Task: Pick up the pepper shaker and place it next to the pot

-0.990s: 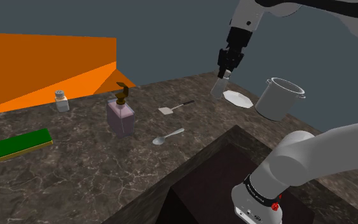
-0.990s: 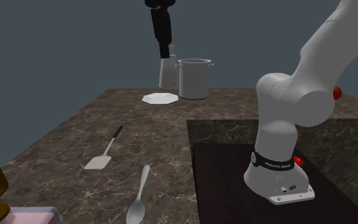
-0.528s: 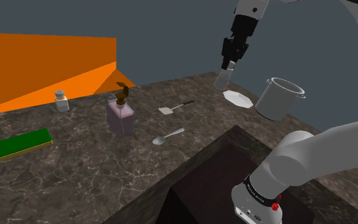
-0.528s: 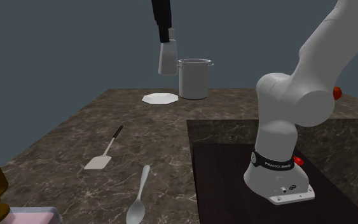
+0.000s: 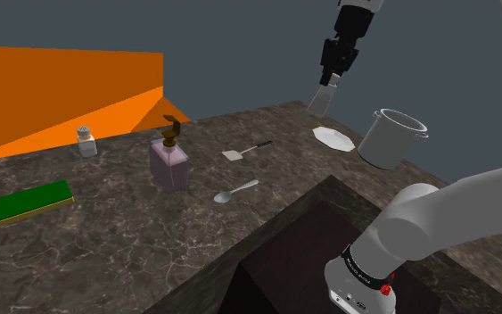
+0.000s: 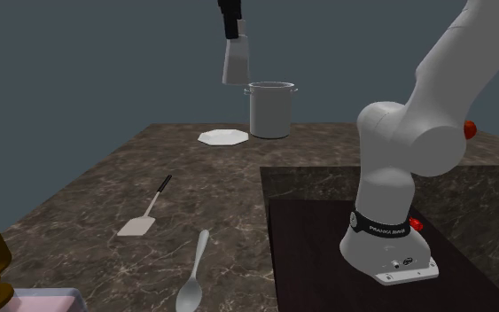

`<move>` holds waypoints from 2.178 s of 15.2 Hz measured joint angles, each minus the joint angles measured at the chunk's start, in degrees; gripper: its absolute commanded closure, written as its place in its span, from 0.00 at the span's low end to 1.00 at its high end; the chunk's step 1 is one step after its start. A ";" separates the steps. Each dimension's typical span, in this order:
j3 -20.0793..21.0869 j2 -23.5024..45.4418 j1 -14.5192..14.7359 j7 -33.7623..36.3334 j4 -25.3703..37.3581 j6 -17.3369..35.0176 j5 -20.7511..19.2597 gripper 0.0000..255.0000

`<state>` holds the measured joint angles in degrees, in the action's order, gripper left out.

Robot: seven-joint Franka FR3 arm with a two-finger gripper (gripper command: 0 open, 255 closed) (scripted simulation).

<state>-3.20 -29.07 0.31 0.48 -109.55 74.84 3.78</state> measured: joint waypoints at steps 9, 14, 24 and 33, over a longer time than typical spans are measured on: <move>-9.13 -4.08 -3.23 -11.95 -1.90 -2.50 -6.50 1.00; -14.93 -4.08 -4.82 -19.33 -1.15 -2.90 -10.55 1.00; -27.55 0.15 -6.79 -34.82 5.17 -3.17 -17.14 1.00; -43.19 12.05 -6.55 -51.95 17.41 -2.11 -17.28 1.00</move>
<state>-46.39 -17.02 -6.24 -51.47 -92.14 72.73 -13.50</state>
